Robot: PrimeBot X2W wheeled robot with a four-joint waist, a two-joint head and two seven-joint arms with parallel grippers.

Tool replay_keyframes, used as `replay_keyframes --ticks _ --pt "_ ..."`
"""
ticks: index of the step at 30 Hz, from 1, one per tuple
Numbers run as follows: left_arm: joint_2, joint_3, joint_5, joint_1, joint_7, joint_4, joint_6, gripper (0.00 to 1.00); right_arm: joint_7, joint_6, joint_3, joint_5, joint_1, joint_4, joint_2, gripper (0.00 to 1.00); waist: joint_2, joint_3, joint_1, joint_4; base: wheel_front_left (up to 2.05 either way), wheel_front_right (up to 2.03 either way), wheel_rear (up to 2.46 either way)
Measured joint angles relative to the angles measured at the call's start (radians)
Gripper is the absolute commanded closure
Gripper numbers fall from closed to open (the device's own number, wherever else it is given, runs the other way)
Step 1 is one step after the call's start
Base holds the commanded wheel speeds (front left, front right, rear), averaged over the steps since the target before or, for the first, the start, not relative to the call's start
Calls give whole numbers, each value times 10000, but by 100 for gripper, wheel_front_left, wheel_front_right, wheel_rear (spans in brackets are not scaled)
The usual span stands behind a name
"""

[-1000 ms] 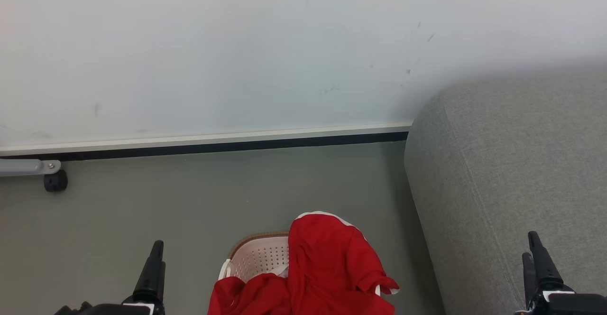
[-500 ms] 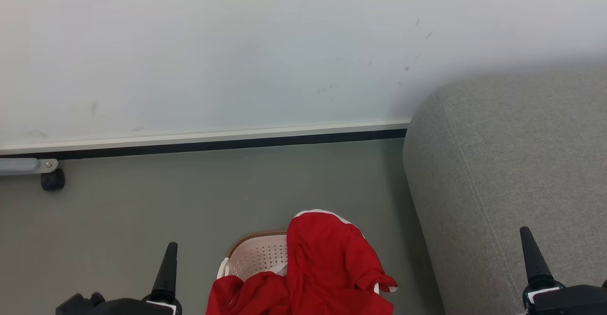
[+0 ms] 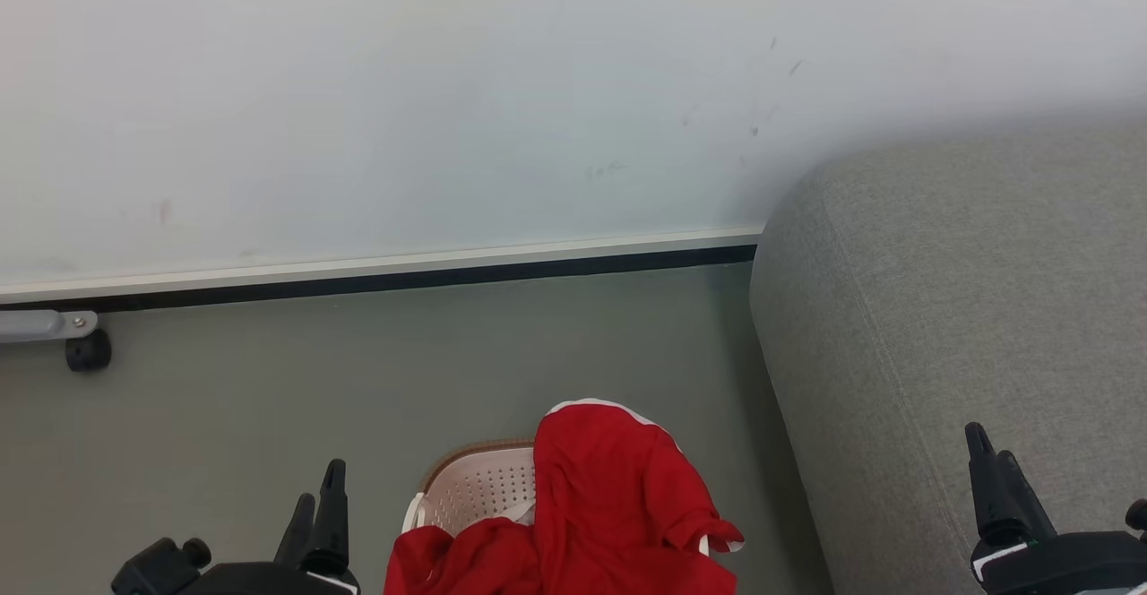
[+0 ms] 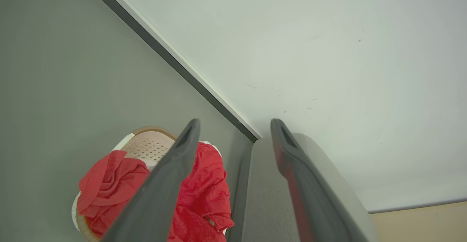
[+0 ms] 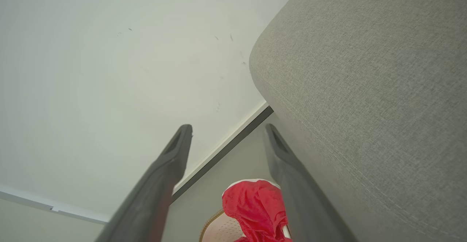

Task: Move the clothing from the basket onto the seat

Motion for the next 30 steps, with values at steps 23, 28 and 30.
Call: replay_keyframes --ticks 23,28,30 --pt "293 -652 3319 16 -842 -211 546 0 -846 -263 976 -2963 35 -165 -769 0 0 -26 0 -184 0 0 0" --pt "318 -736 3992 33 -1047 -282 656 0 -1051 -307 1174 -3597 101 -257 -943 0 1 -16 0 -190 0 0 0" --pt "322 -767 4226 52 -1118 -301 677 0 -1127 -309 1250 -3800 127 -276 -1014 0 0 -9 0 -192 0 0 0"
